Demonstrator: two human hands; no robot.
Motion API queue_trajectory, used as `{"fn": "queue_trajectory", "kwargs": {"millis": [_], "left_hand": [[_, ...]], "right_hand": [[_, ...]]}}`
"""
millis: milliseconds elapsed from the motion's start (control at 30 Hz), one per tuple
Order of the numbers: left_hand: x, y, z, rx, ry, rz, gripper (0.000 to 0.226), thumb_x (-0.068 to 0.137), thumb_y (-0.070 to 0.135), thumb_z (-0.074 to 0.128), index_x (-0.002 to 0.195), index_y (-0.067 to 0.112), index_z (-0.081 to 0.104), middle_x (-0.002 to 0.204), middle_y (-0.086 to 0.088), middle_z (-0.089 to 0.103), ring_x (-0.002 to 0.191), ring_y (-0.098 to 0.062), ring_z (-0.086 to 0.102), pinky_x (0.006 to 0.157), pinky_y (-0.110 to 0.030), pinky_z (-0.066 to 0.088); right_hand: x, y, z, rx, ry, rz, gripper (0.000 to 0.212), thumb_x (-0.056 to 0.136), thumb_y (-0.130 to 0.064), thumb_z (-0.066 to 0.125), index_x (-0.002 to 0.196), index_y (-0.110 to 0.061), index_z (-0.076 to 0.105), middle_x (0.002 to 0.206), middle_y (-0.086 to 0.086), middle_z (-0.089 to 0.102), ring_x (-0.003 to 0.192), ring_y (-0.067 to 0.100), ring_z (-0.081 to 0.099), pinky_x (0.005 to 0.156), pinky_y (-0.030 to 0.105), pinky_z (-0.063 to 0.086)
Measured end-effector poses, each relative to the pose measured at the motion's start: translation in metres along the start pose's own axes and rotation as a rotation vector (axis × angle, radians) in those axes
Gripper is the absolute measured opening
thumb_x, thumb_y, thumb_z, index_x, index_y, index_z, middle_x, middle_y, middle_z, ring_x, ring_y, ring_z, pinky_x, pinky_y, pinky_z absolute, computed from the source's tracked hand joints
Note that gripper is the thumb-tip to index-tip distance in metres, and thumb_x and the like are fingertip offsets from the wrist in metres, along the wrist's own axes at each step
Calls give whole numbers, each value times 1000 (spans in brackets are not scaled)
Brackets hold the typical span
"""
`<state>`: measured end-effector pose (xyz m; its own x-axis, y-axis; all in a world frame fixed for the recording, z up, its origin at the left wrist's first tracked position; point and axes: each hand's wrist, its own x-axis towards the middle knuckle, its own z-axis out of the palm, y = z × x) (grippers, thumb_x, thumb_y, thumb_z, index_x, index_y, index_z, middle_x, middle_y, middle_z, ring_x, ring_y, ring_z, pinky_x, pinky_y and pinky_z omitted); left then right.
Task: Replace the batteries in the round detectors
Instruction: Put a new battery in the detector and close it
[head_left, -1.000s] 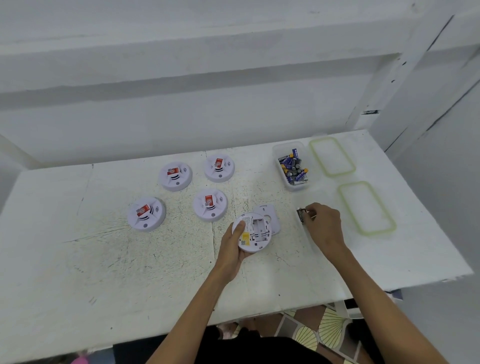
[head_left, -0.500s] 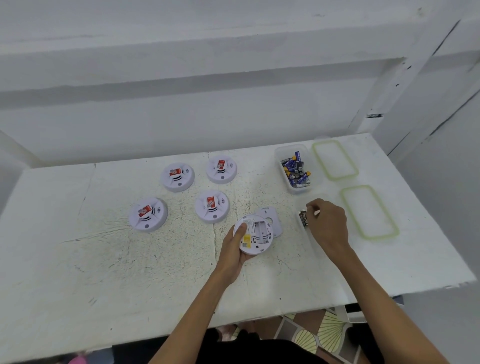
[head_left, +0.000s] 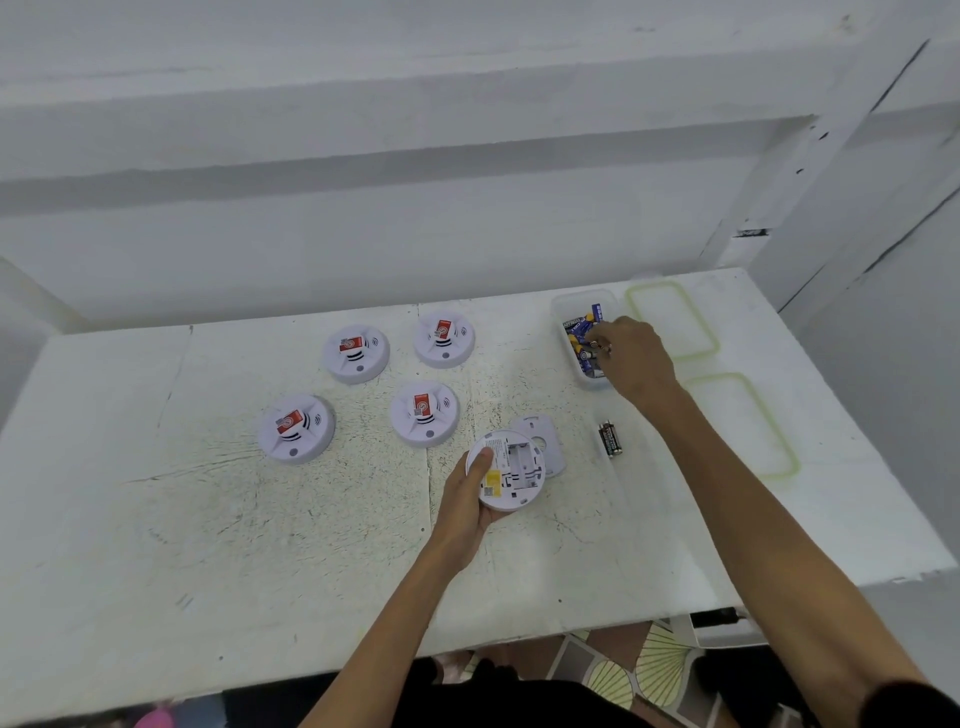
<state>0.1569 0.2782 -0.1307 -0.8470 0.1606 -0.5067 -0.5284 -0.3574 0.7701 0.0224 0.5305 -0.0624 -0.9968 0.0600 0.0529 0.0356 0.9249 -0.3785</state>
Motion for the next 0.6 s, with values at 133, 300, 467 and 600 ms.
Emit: {"fn": "queue_trajectory", "kwargs": {"millis": [133,300,467,600], "left_hand": [[-1,1,2,-5,10,2,38,108,30,50,144,19,56,132,-9,71,120,-29,69,89,-47,62],[-1,2,2,-16,19,-3,37,108,28,49,143,18,56,130,-9,72,119,-30,69,87,-45,63],[-2,3,2,-19,19,-6,35,108,28,49,141,20,57,129,-8,73,119,-29,70,87,-46,63],[-1,3,2,-20,22,-8,35,108,27,49,141,20,58,129,-9,73,118,-29,70,86,-45,64]], "right_hand": [[25,0,6,-183,-157,-33,35,89,-4,64,121,-19,70,118,14,63,100,34,63,78,35,52],[29,-1,13,-269,-176,-27,37,83,-4,68,113,-25,73,116,7,64,96,30,64,73,33,52],[26,2,13,-221,-133,-33,21,92,-12,64,110,-18,74,110,9,69,92,31,65,72,32,52],[16,3,11,-73,-4,-36,18,95,-16,60,109,-14,71,102,10,72,86,29,64,68,32,50]]}}
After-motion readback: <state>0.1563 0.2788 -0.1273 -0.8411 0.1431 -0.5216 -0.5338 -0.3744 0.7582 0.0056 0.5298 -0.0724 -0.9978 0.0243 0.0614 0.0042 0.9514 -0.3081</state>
